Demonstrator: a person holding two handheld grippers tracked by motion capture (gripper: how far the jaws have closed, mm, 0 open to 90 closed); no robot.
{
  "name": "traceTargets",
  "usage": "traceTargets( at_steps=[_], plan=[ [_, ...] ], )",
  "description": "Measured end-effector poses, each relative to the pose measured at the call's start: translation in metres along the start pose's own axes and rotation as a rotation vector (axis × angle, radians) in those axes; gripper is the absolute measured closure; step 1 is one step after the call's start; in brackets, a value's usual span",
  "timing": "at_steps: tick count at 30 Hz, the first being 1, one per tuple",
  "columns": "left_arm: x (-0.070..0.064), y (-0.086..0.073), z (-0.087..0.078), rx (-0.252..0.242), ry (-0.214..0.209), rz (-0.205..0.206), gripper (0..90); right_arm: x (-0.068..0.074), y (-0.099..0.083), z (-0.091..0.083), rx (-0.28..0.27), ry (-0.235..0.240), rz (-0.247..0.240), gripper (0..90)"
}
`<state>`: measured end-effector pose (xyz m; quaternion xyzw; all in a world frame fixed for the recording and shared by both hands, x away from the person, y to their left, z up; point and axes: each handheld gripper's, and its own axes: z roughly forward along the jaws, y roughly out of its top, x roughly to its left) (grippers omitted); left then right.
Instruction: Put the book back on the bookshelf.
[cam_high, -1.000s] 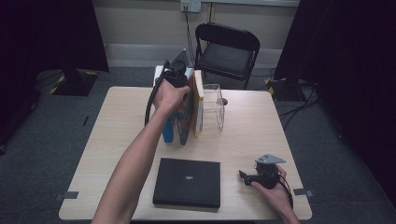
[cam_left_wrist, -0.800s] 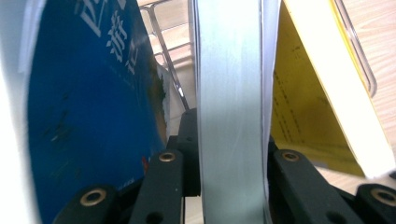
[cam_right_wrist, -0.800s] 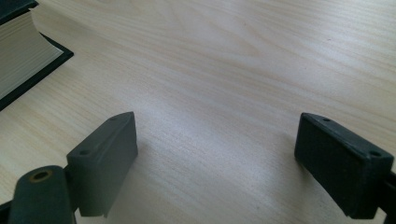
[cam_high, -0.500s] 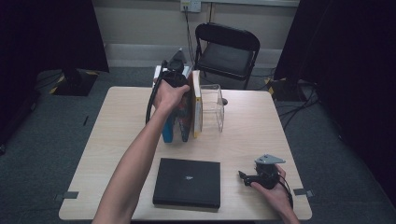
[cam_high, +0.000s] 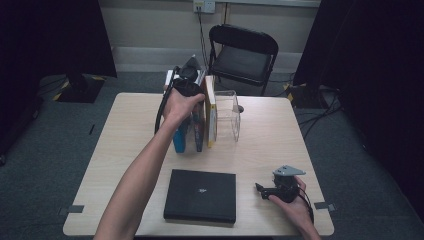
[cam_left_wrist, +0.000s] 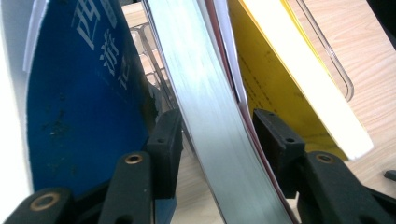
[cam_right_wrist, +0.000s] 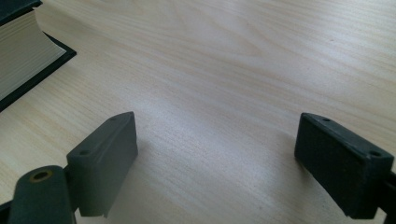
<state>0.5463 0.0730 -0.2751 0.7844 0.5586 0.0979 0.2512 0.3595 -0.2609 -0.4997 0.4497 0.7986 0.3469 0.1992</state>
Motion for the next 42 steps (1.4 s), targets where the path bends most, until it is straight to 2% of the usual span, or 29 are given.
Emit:
traceTargets(
  at_steps=[5, 9, 14, 16, 19, 22, 24, 26, 31, 36, 38, 39, 42],
  plan=[
    [0.000, -0.005, -0.005, -0.019, -0.009, 0.008, 51.3, 0.000, 0.000, 0.000, 0.001, 0.000, 0.000, 13.0],
    [-0.004, -0.011, -0.012, -0.055, -0.020, 0.020, 47.2, 0.000, 0.000, 0.000, 0.001, 0.000, 0.000, 13.0],
    [-0.006, -0.027, -0.015, -0.111, -0.028, 0.041, 43.0, 0.000, 0.000, 0.000, 0.001, -0.001, 0.000, 13.0],
    [-0.004, -0.033, -0.017, -0.150, -0.034, 0.042, 42.5, 0.000, 0.000, 0.000, 0.001, -0.001, 0.001, 13.0],
    [-0.003, -0.044, -0.018, -0.203, -0.023, 0.084, 43.1, 0.000, 0.000, 0.000, 0.001, -0.001, 0.002, 13.0],
    [-0.002, -0.052, -0.021, -0.262, -0.049, 0.083, 43.0, 0.000, 0.000, 0.000, 0.001, -0.001, 0.002, 13.0],
    [-0.003, -0.057, -0.021, -0.292, -0.035, 0.115, 43.2, 0.000, 0.000, 0.000, 0.001, -0.001, 0.002, 13.0],
    [-0.004, -0.062, -0.022, -0.320, -0.034, 0.127, 42.8, 0.000, 0.000, 0.000, 0.001, -0.001, 0.002, 13.0],
    [-0.010, -0.073, -0.020, -0.356, -0.024, 0.174, 43.2, 0.000, 0.000, 0.000, 0.001, -0.001, 0.002, 13.0],
    [-0.010, -0.086, -0.014, -0.384, -0.028, 0.166, 49.1, 0.000, 0.000, 0.000, 0.001, -0.002, 0.002, 13.0],
    [-0.007, -0.094, -0.005, -0.394, -0.047, 0.153, 50.7, 0.000, 0.000, 0.000, 0.001, -0.002, 0.002, 13.0],
    [-0.005, -0.096, -0.003, -0.393, -0.046, 0.156, 50.4, 0.000, 0.000, 0.000, 0.001, -0.002, 0.003, 13.0],
    [-0.003, -0.102, 0.005, -0.429, -0.075, 0.133, 47.5, 0.000, 0.000, 0.000, 0.001, -0.002, 0.002, 13.0]
  ],
)
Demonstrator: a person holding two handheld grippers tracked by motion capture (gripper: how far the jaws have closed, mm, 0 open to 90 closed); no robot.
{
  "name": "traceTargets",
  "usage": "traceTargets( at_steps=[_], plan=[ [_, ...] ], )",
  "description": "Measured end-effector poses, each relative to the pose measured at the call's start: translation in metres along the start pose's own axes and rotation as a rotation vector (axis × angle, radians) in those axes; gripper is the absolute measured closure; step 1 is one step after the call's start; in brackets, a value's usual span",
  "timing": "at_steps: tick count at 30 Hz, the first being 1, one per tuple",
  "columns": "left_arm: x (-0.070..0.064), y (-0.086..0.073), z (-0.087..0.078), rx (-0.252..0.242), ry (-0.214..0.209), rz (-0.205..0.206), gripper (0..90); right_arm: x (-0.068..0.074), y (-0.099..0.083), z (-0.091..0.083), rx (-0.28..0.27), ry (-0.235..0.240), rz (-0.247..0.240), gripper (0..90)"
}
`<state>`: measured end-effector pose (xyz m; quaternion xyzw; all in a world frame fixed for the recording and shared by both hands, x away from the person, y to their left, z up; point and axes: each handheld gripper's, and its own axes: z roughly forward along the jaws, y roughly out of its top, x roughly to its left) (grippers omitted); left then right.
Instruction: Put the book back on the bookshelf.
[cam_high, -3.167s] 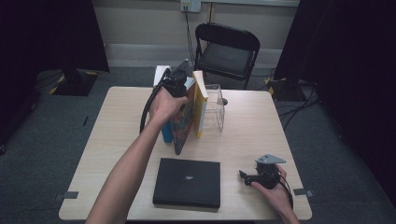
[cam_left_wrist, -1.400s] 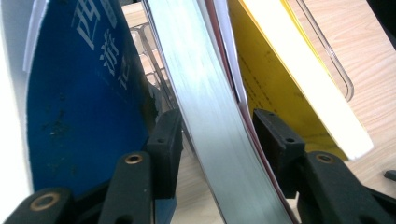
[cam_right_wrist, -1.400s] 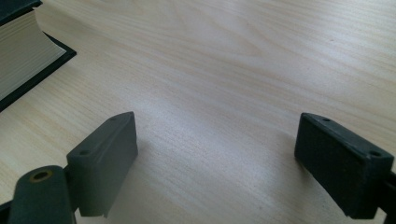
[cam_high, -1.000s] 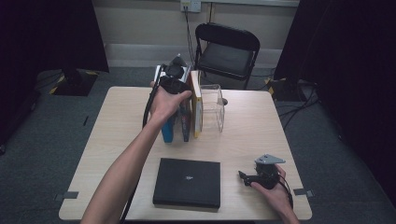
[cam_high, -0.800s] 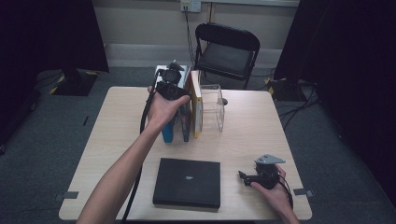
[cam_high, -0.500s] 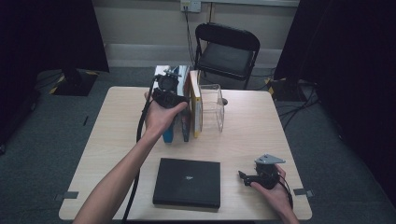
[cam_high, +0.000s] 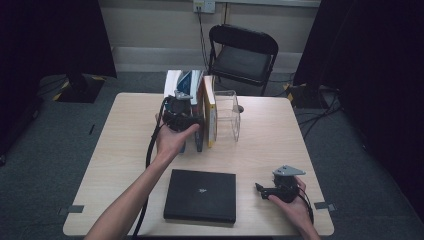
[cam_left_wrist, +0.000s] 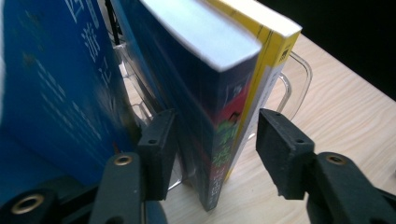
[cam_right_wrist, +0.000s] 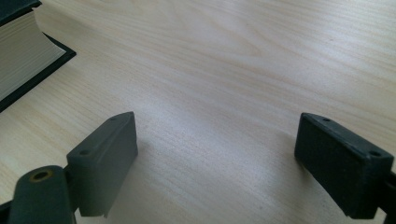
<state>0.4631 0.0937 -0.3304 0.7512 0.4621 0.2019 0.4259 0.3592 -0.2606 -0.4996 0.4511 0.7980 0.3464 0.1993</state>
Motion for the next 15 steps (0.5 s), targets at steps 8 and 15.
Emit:
traceTargets(
  at_steps=[8, 15],
  plan=[
    [-0.005, -0.015, 0.018, -0.018, 0.040, 0.023, 44.4, 0.000, 0.000, 0.000, 0.000, 0.000, 0.001, 13.0],
    [-0.005, -0.020, 0.024, -0.032, 0.100, 0.050, 55.4, 0.000, 0.000, 0.000, 0.000, 0.000, 0.000, 13.0]
  ],
)
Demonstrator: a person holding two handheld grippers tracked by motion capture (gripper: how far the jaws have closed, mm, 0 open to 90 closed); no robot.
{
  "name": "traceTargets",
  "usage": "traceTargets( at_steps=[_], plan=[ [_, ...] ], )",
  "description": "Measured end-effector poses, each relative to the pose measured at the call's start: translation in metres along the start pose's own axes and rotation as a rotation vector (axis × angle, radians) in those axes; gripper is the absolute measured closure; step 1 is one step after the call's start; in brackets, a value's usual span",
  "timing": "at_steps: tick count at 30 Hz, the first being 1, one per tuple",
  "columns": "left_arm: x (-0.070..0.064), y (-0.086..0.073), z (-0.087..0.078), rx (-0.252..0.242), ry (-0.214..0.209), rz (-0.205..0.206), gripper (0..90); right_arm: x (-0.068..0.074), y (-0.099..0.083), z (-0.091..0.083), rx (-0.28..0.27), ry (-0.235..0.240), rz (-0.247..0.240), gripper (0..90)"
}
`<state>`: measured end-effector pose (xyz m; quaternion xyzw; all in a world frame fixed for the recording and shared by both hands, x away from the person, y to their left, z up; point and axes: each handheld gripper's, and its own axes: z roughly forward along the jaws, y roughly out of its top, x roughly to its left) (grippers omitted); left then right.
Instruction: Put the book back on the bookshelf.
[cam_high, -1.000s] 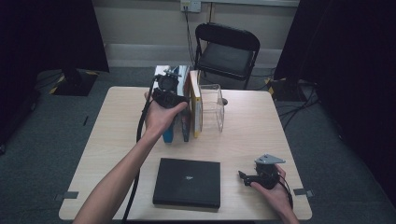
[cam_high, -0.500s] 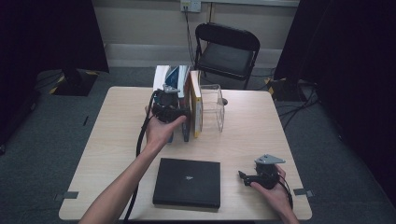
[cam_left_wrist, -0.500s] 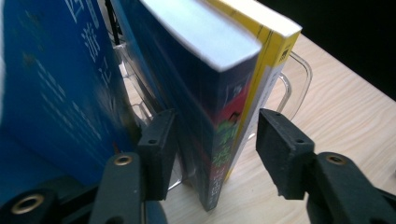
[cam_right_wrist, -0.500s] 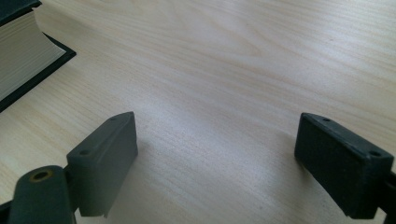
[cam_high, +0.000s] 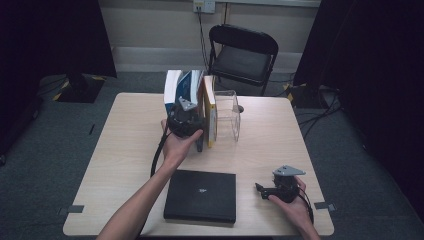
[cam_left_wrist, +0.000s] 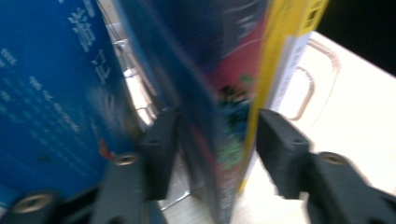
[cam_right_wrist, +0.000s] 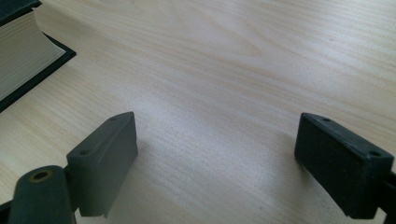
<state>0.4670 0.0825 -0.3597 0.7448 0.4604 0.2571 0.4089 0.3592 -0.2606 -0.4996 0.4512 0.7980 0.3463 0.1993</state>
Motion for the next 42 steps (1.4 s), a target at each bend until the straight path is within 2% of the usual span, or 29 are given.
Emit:
traceTargets(
  at_steps=[1, 9, 15, 17, 19, 20, 23, 26, 32, 33, 36, 37, 38, 40, 42],
  plan=[
    [0.001, -0.001, 0.000, -0.001, -0.006, -0.008, 58.0, 0.000, 0.000, 0.000, 0.000, 0.000, 0.000, 13.0],
    [0.004, -0.001, -0.001, 0.004, -0.018, -0.013, 60.9, 0.000, 0.000, 0.000, 0.000, 0.000, 0.000, 13.0],
    [0.007, -0.003, -0.003, 0.001, -0.037, -0.031, 62.5, 0.000, 0.000, 0.000, 0.000, 0.000, 0.000, 13.0],
    [0.007, -0.003, -0.003, 0.000, -0.041, -0.024, 60.2, 0.000, 0.000, 0.000, 0.000, 0.000, 0.000, 13.0],
    [0.005, -0.005, -0.005, -0.012, -0.068, -0.057, 50.3, 0.000, 0.000, 0.000, 0.000, 0.000, 0.000, 13.0],
    [0.005, -0.005, -0.006, -0.012, -0.070, -0.055, 47.0, 0.000, 0.000, 0.000, 0.000, 0.000, 0.000, 13.0],
    [0.004, -0.008, -0.011, -0.024, -0.089, -0.075, 45.0, 0.000, 0.000, 0.000, 0.000, 0.000, 0.000, 13.0],
    [0.002, -0.013, -0.019, -0.044, -0.095, -0.064, 43.9, 0.000, 0.000, 0.000, 0.000, 0.000, 0.000, 13.0],
    [0.006, -0.031, -0.038, -0.062, -0.124, -0.053, 43.0, 0.000, 0.000, 0.000, 0.000, 0.000, 0.000, 13.0],
    [0.008, -0.036, -0.040, -0.062, -0.136, -0.065, 44.3, 0.000, 0.000, 0.000, 0.000, 0.000, 0.000, 13.0],
    [0.015, -0.052, -0.046, -0.037, -0.157, -0.090, 50.2, 0.000, 0.000, 0.000, 0.000, 0.000, 0.000, 13.1],
    [0.015, -0.052, -0.046, -0.037, -0.157, -0.090, 51.2, 0.000, 0.000, 0.000, 0.000, 0.000, 0.000, 13.1],
    [0.019, -0.064, -0.049, -0.012, -0.183, -0.090, 52.9, 0.000, 0.000, 0.000, 0.000, 0.000, -0.001, 13.1],
    [0.021, -0.070, -0.050, -0.003, -0.185, -0.086, 54.8, 0.002, 0.001, 0.000, 0.007, 0.007, -0.008, 13.8],
    [0.026, -0.089, -0.053, 0.027, -0.184, -0.095, 54.9, 0.004, 0.003, 0.000, 0.016, 0.015, -0.020, 14.9]
  ],
)
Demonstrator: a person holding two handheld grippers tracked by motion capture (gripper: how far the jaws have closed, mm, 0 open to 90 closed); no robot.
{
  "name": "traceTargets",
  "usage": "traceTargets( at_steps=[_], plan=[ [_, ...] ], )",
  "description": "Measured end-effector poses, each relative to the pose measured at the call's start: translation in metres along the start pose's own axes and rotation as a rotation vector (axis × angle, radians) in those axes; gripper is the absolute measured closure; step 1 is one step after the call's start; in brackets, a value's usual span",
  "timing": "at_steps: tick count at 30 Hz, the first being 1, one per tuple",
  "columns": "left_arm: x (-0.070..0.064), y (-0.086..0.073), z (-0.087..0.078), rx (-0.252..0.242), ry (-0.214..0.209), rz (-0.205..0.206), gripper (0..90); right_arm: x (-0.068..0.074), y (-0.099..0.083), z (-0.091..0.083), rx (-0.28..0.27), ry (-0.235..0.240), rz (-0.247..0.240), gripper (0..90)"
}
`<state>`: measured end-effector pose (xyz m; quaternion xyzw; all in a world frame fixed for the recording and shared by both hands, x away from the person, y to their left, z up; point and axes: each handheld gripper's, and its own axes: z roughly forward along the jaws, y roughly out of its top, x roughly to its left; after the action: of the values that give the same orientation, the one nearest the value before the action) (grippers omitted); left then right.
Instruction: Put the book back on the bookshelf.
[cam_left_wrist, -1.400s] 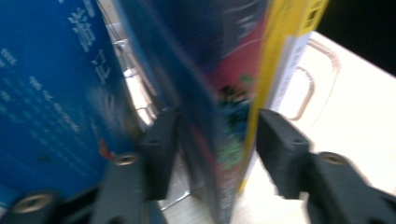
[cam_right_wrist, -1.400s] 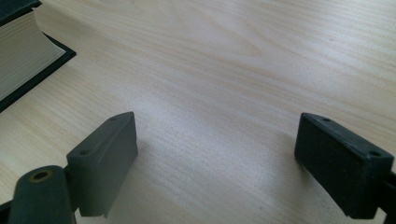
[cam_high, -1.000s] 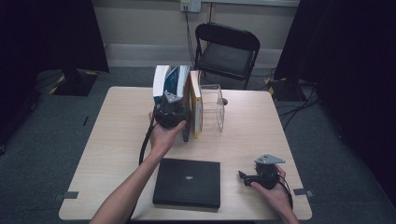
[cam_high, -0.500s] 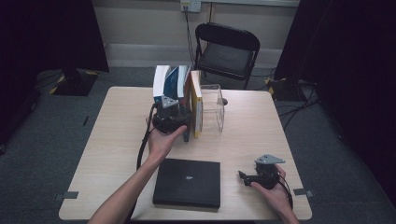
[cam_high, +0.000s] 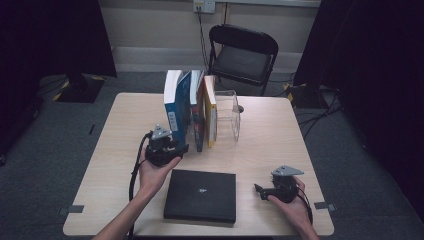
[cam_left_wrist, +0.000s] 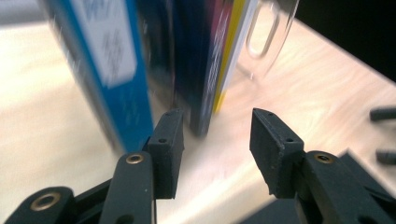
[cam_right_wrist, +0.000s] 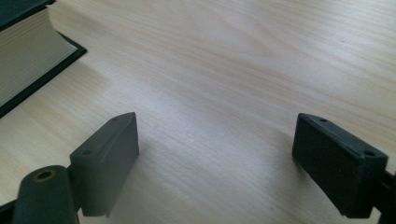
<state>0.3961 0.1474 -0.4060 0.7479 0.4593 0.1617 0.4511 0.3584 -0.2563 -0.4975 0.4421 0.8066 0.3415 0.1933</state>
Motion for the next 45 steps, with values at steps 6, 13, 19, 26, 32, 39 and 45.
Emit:
traceTargets(
  at_steps=[6, 13, 19, 26, 32, 39, 45],
  plan=[
    [0.012, -0.029, -0.002, 0.068, -0.002, -0.011, 54.1, 0.013, 0.007, -0.002, 0.000, 0.056, -0.008, 18.4],
    [0.019, -0.046, -0.007, 0.115, -0.007, 0.022, 50.7, 0.031, 0.016, -0.013, -0.064, 0.109, -0.007, 19.5],
    [0.021, -0.053, 0.000, 0.146, -0.042, 0.002, 48.8, 0.051, 0.021, -0.020, -0.095, 0.164, -0.023, 19.6],
    [0.008, -0.059, 0.011, 0.178, -0.067, 0.054, 45.8, 0.087, 0.018, -0.038, -0.142, 0.284, -0.034, 14.7],
    [0.012, -0.059, 0.019, 0.165, -0.120, 0.039, 41.5, 0.110, 0.009, -0.038, -0.096, 0.346, -0.092, 14.6],
    [0.013, -0.058, 0.026, 0.160, -0.154, 0.025, 39.5, 0.119, 0.006, -0.032, -0.079, 0.344, -0.131, 15.0],
    [0.004, -0.058, 0.034, 0.139, -0.196, 0.063, 39.1, 0.121, 0.003, -0.028, -0.068, 0.320, -0.144, 13.5]
  ],
)
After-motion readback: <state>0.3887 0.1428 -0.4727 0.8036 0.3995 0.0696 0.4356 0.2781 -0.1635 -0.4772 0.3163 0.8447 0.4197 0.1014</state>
